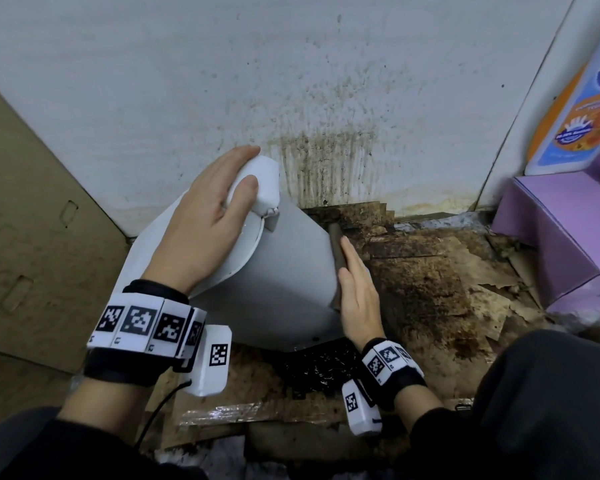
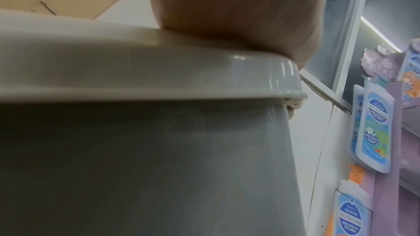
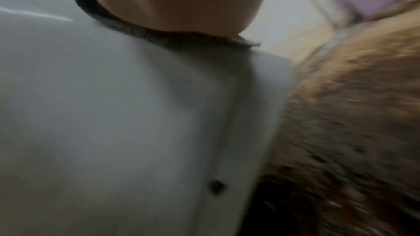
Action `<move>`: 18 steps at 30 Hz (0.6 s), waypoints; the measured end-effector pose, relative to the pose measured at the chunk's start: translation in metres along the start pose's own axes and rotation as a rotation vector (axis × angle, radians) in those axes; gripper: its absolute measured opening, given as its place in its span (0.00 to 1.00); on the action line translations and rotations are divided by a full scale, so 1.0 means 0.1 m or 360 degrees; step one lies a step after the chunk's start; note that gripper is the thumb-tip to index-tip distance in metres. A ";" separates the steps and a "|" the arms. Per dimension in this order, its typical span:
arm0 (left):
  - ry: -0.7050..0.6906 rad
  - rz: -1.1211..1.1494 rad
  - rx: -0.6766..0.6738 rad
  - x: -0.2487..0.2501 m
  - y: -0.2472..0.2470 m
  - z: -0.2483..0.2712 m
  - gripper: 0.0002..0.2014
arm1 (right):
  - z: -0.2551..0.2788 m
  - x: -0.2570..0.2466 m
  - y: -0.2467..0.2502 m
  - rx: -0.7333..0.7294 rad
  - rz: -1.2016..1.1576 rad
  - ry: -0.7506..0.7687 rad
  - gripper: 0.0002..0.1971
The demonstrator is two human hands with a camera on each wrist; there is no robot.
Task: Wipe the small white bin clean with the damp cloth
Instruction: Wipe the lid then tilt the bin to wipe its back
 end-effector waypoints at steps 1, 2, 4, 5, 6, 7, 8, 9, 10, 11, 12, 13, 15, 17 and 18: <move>0.0002 0.0005 0.0002 0.00 0.00 0.00 0.21 | -0.01 0.15 0.04 0.0008 -0.0023 -0.0113 0.30; 0.0001 0.0003 0.0003 0.01 0.00 0.01 0.21 | -0.01 0.27 0.07 0.0013 -0.0046 -0.0221 0.31; -0.0007 -0.0005 -0.0002 0.01 -0.01 0.00 0.21 | -0.02 0.44 0.10 0.0033 -0.0074 -0.0377 0.32; -0.0012 -0.0007 -0.0003 0.02 -0.02 0.00 0.21 | -0.02 0.49 0.11 0.0046 -0.0078 -0.0423 0.32; -0.0019 -0.0008 -0.0005 0.03 -0.03 -0.01 0.21 | -0.02 0.52 0.12 0.0053 -0.0082 -0.0456 0.32; -0.0029 -0.0014 -0.0009 0.03 -0.04 -0.02 0.21 | -0.03 0.54 0.13 0.0059 -0.0090 -0.0486 0.32; -0.0039 -0.0023 -0.0016 0.04 -0.06 -0.02 0.21 | -0.03 0.57 0.13 0.0061 -0.0102 -0.0513 0.33; -0.0050 -0.0031 -0.0021 0.05 -0.07 -0.03 0.21 | -0.03 0.59 0.14 0.0062 -0.0110 -0.0534 0.33; -0.0057 -0.0036 -0.0023 0.05 -0.07 -0.03 0.21 | -0.03 0.60 0.14 0.0063 -0.0115 -0.0543 0.34; -0.0061 -0.0041 -0.0023 0.06 -0.07 -0.03 0.21 | -0.02 0.60 0.14 0.0063 -0.0119 -0.0539 0.34; -0.0063 -0.0047 -0.0024 0.06 -0.06 -0.03 0.21 | -0.02 0.59 0.14 0.0065 -0.0126 -0.0528 0.34; -0.0061 -0.0056 -0.0026 0.05 -0.05 -0.02 0.21 | -0.02 0.56 0.13 0.0073 -0.0135 -0.0514 0.34; -0.0037 -0.0073 -0.0026 0.02 -0.02 0.00 0.20 | -0.02 0.45 0.09 0.0093 -0.0140 -0.0477 0.34; -0.0015 -0.0089 -0.0016 0.00 0.01 0.01 0.20 | -0.01 0.25 0.03 0.0110 -0.0134 -0.0427 0.34; -0.0015 -0.0094 -0.0015 0.00 0.02 0.01 0.20 | 0.00 0.11 -0.01 0.0103 -0.0133 -0.0391 0.33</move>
Point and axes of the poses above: each hand's wrist, its own z-axis away from the middle knuckle, its own y-axis out of the back of the hand, x = y × z, the point moved 7 cm from there along -z, towards the middle knuckle, and after that the axes turned 15 degrees about -y, right-handed, at the moved point
